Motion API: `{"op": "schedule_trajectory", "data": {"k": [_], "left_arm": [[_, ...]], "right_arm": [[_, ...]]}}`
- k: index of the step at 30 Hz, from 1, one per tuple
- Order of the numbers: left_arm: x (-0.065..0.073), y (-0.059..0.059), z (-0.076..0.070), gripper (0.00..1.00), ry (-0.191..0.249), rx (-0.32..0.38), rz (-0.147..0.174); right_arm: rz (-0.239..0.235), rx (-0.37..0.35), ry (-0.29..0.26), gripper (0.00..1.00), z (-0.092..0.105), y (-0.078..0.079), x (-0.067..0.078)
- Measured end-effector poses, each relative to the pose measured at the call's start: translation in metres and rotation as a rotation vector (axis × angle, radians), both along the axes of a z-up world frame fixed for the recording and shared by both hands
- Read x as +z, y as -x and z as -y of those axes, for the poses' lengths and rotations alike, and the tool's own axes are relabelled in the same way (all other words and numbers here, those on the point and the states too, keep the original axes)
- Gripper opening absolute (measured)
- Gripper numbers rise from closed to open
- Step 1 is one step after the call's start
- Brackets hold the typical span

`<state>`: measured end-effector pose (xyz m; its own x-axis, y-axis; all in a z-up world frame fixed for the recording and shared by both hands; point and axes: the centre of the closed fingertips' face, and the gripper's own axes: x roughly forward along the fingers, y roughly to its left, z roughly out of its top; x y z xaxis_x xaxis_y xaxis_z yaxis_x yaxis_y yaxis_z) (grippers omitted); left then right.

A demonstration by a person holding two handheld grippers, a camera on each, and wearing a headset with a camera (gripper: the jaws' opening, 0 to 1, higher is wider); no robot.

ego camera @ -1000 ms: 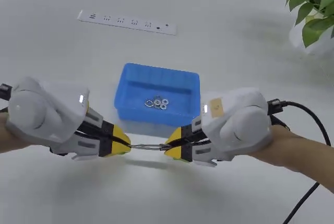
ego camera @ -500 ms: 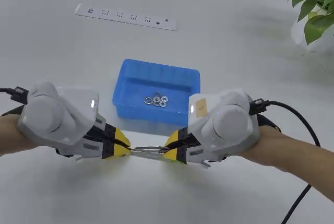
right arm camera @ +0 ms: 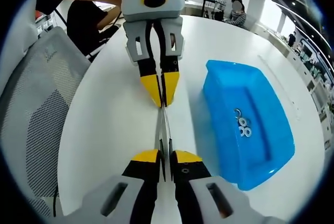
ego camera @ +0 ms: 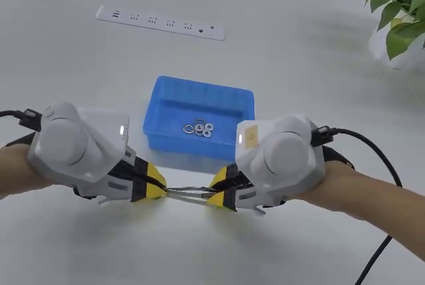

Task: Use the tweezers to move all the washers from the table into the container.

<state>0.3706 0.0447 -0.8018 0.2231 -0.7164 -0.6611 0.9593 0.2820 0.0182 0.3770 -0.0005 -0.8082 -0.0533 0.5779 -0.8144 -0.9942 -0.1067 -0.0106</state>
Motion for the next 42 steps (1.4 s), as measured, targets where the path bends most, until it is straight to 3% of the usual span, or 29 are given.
{"op": "schedule_trajectory", "data": {"k": [8,16,22,27,29,32,33,36,42], "left_arm": [[0.000,0.001,0.000,0.07,0.005,0.009,-0.023],[0.000,0.000,0.000,0.07,0.010,0.017,-0.040],[0.007,-0.002,-0.002,0.17,0.033,0.048,-0.039],[0.017,-0.002,-0.010,0.26,0.050,0.121,-0.035],[0.026,-0.003,-0.014,0.30,0.075,0.169,0.004],[0.041,0.002,-0.016,0.36,0.123,0.218,0.025],[0.049,0.003,-0.017,0.40,0.148,0.247,0.040],[0.061,0.006,-0.024,0.59,0.169,0.313,0.079],[0.079,0.016,-0.038,0.90,0.162,0.413,0.125]], "right_arm": [[-0.037,-0.024,0.016,0.12,0.000,0.001,0.000],[-0.036,-0.013,0.033,0.14,0.003,0.004,-0.001],[-0.014,-0.033,0.023,0.18,0.008,0.001,0.002],[-0.015,-0.137,-0.080,0.22,0.010,-0.008,0.020],[-0.011,-0.187,-0.133,0.24,0.012,-0.010,0.029],[0.006,-0.225,-0.210,0.28,0.018,-0.009,0.045],[0.020,-0.239,-0.226,0.29,0.021,-0.010,0.050],[0.083,-0.283,-0.281,0.33,0.033,-0.010,0.066],[0.198,-0.334,-0.353,0.49,0.048,-0.009,0.096]]}}
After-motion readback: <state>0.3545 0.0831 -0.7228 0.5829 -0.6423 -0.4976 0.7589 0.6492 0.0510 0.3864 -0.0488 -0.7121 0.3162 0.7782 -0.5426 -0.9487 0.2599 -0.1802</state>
